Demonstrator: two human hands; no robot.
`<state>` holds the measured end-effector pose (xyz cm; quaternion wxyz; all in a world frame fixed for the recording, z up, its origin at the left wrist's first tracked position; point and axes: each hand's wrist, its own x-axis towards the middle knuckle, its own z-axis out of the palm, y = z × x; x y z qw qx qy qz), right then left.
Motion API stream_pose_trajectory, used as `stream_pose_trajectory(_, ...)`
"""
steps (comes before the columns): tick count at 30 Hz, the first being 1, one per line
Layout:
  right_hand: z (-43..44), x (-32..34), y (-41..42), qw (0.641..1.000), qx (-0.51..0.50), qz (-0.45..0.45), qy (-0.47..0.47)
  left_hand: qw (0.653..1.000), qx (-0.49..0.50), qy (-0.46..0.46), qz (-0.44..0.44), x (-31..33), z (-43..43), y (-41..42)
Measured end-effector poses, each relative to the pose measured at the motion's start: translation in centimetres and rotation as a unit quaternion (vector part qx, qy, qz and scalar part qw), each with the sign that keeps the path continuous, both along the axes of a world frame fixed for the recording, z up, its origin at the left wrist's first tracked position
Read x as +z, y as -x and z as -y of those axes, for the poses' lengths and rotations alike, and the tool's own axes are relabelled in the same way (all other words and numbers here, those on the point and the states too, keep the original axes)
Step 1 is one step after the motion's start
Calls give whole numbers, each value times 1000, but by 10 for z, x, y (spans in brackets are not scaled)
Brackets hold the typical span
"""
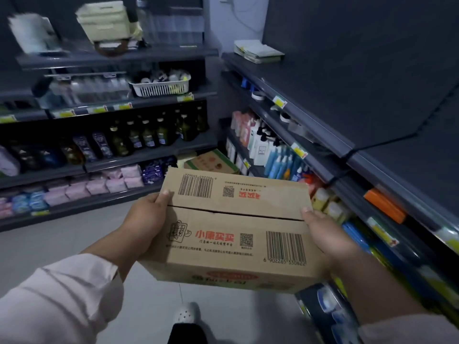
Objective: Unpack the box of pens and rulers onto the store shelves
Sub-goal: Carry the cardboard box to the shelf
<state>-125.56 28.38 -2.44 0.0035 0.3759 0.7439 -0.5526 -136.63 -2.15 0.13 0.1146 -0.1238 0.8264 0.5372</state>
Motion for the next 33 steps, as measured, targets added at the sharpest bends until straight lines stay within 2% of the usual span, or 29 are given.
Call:
stream_pose_trajectory(10,-8,-11,217,999,-42,2,10,1000,-12,11,-12,-13,-13,221)
stream_pose_trajectory(17,-30,-20,344,999,-24,7,38,1000,8,14,-1,-26,-38,343)
stream_pose_trajectory(22,-55,-47,444,999,16,43,16,999,38,14,10,-63,-60,421)
stream_pose_trajectory(27,-74,-75,526,996,50,63,40,996,75,-11,48,-103,-76,492)
stream_pose_trajectory(33,-88,-124,607,995,47,82,36,993,83,-11,77,-147,-92,564)
